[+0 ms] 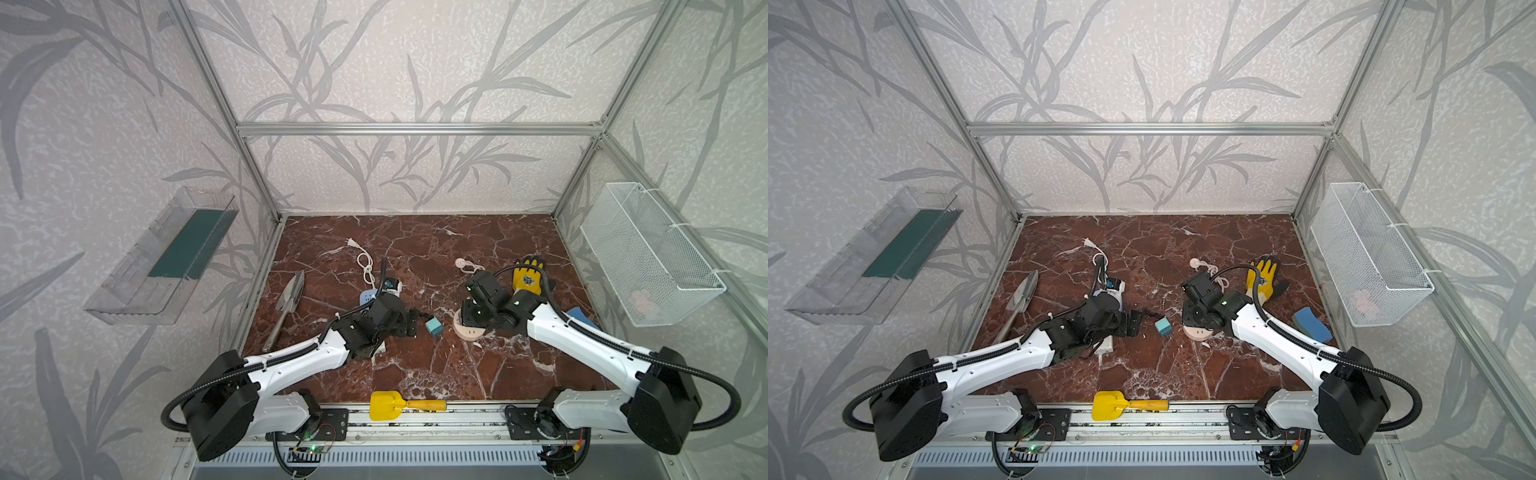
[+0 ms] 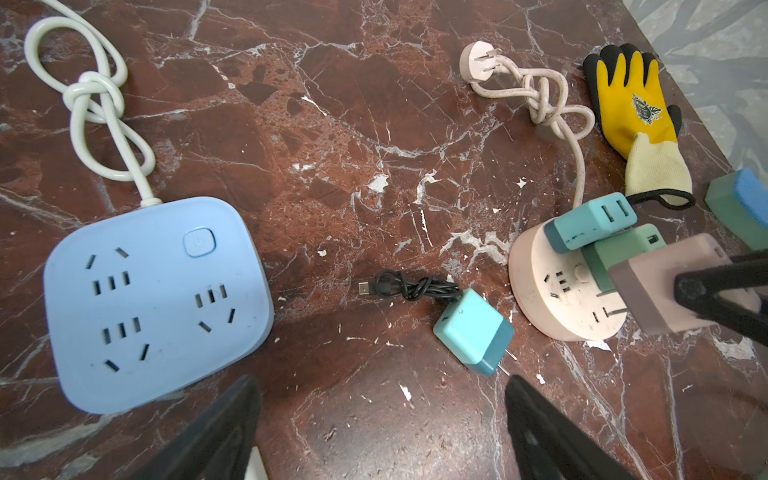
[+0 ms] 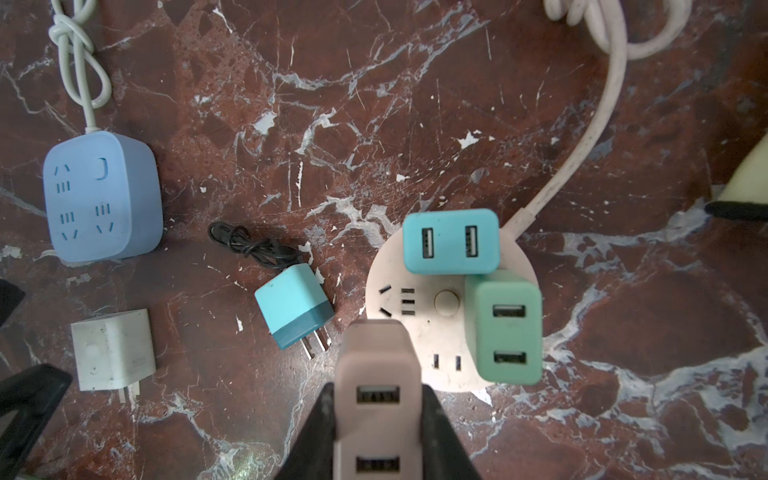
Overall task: Insert plugs into power strip
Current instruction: Insert the plug into the socket.
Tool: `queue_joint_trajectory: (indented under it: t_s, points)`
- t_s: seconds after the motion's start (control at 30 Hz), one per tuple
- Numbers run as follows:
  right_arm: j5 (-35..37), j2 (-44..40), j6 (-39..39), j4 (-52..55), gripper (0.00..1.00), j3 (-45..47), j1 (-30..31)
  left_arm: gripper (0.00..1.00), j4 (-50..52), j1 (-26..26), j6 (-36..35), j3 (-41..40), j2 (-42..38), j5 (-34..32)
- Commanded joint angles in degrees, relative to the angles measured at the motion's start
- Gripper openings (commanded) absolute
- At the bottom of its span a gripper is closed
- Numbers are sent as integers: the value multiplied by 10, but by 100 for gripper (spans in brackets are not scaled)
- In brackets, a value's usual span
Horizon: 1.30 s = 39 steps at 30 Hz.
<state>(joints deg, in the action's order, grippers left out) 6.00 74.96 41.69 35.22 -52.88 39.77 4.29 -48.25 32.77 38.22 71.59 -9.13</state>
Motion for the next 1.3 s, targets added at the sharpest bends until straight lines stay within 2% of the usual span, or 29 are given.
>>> queue_joint_trajectory:
  t_s: [0.0,0.47,1.27]
  points:
    - [23,13,-5,14,0,-20,3,92,5,3,6,16,6,0]
    - [36,36,0,-1,0,-19,3,92,-16,3,0,-2,-8,-14]
    - [55,68,-7,-21,0,-21,4,89,-42,5,4,-12,16,9]
